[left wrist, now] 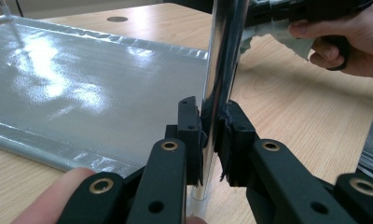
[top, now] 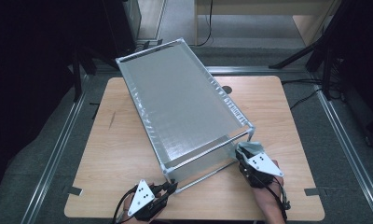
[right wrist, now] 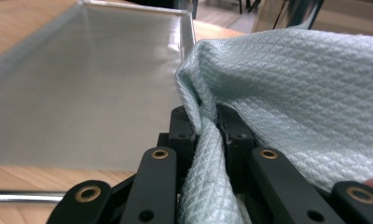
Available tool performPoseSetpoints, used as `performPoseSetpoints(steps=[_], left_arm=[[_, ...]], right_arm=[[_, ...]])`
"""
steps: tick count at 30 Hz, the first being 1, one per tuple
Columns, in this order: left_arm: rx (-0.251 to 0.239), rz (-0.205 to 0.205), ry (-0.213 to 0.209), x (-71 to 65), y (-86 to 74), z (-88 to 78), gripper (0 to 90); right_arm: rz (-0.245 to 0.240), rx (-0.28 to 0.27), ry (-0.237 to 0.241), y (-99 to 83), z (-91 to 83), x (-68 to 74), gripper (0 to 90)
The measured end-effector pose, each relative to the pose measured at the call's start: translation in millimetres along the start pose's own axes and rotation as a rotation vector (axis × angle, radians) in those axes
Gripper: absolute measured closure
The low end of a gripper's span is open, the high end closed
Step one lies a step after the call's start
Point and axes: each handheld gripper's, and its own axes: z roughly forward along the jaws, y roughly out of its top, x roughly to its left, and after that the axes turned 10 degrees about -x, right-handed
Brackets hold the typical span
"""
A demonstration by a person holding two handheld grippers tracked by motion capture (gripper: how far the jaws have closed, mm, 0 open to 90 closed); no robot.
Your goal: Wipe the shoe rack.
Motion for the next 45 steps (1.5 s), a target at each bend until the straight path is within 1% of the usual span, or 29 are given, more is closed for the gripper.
performPoseSetpoints(steps=[2,3,5,9,11,14,17,20,21,22,23,24,27,29,30,32,33,35,37,39,41,44,45], left_arm=[[0.0,0.0,0.0,0.1,0.0,0.0,81.0],[-0.001,0.001,-0.001,0.1,-0.1,0.0,81.0],[0.0,0.002,0.0,0.1,-0.1,0.0,81.0],[0.001,0.003,0.0,0.0,-0.1,-0.1,81.0],[0.002,0.003,0.001,-0.1,-0.1,-0.1,81.0],[0.002,0.004,0.002,-0.3,0.0,-0.1,81.0],[0.003,0.003,0.001,-0.2,0.0,-0.1,81.0],[0.002,0.004,0.0,0.1,-0.1,-0.1,81.0],[0.002,0.004,0.0,0.1,-0.1,-0.1,81.0],[0.0,0.001,0.0,0.1,-0.3,0.1,81.0],[0.0,0.001,0.0,0.1,-0.3,0.1,81.0],[-0.001,0.001,0.0,0.2,-0.3,0.2,81.0],[-0.001,0.001,-0.001,0.2,-0.4,0.1,81.0],[-0.001,0.002,-0.002,0.2,-0.4,0.2,81.0],[-0.002,0.001,-0.001,0.0,-0.4,0.2,81.0],[-0.002,0.002,-0.001,0.0,-0.4,0.2,81.1],[-0.002,0.004,-0.001,0.1,-0.5,0.1,81.1],[-0.002,0.004,-0.001,0.3,-0.5,0.1,81.2],[-0.005,0.0,-0.005,0.5,-0.9,0.4,81.2],[-0.006,-0.001,-0.006,0.6,-1.0,0.5,81.1],[-0.004,-0.002,-0.004,0.4,-0.8,0.2,81.2],[-0.002,-0.006,-0.002,0.0,-0.7,0.0,81.2],[-0.002,-0.01,-0.001,-0.1,-0.7,0.1,81.2]], right_arm=[[-0.008,0.0,0.001,0.9,-0.1,0.3,78.3],[-0.011,-0.011,-0.008,6.4,-2.0,0.5,78.2],[-0.007,-0.044,-0.015,15.6,-6.7,0.2,78.3],[-0.002,-0.133,-0.023,36.9,-21.0,-2.3,78.3],[0.003,-0.16,-0.025,44.0,-27.9,-3.9,78.4],[0.005,-0.161,-0.024,45.7,-33.3,-7.3,78.3],[0.013,-0.165,-0.038,44.9,-37.7,-11.4,78.3],[0.037,-0.205,-0.047,52.0,-45.1,-14.9,78.5],[0.037,-0.205,-0.047,52.0,-45.1,-14.9,78.5],[0.043,-0.244,-0.047,60.9,-50.3,-15.3,78.5],[0.043,-0.244,-0.047,60.9,-50.3,-15.3,78.5],[0.036,-0.289,-0.035,71.3,-54.5,-13.0,78.5],[0.02,-0.337,-0.009,89.3,-56.2,-7.8,78.4],[0.012,-0.355,0.016,100.4,-53.0,-4.6,78.3],[0.007,-0.35,0.029,104.5,-49.3,-3.1,78.3],[0.011,-0.311,0.035,107.6,-37.6,-2.2,78.3],[0.021,-0.289,0.031,106.9,-31.7,-2.8,78.2],[0.061,-0.274,0.041,104.9,-24.4,-5.5,77.8],[0.084,-0.254,0.057,105.7,-22.7,-8.1,77.9],[0.087,-0.222,0.062,108.3,-23.1,-9.3,79.3],[0.082,-0.2,0.057,111.0,-23.5,-7.5,80.8],[0.086,-0.198,0.033,110.5,-26.8,-3.5,81.3],[0.086,-0.198,0.033,110.5,-26.8,-3.5,81.3]])
